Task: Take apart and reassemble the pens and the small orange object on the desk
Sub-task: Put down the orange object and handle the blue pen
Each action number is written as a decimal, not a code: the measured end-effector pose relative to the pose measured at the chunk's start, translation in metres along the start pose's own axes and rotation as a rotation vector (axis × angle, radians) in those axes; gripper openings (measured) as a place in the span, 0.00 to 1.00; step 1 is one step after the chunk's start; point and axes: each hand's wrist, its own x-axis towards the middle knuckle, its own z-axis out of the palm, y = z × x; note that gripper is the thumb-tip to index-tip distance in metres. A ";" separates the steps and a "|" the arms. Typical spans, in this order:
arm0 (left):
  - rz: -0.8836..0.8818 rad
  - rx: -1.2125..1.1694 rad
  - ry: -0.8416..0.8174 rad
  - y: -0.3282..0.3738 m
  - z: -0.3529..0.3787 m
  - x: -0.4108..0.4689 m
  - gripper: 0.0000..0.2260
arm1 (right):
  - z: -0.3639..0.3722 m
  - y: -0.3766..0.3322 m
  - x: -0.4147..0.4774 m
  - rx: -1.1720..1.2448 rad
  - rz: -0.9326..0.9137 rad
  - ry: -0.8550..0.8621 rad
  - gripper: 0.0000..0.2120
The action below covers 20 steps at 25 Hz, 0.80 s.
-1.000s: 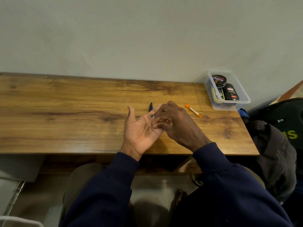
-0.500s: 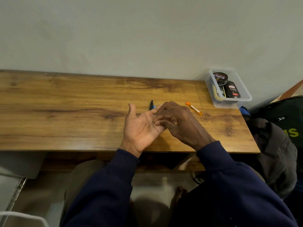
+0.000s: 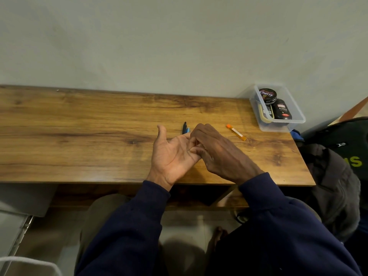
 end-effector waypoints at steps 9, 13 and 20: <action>0.185 -0.012 0.118 0.004 -0.011 0.003 0.37 | 0.016 0.018 -0.011 0.870 0.441 0.533 0.03; 0.395 0.362 0.346 0.004 -0.018 -0.002 0.18 | 0.017 0.029 -0.021 1.472 0.599 0.555 0.04; 0.458 1.212 0.649 -0.001 -0.015 0.003 0.06 | 0.023 0.041 -0.026 1.673 0.746 0.608 0.11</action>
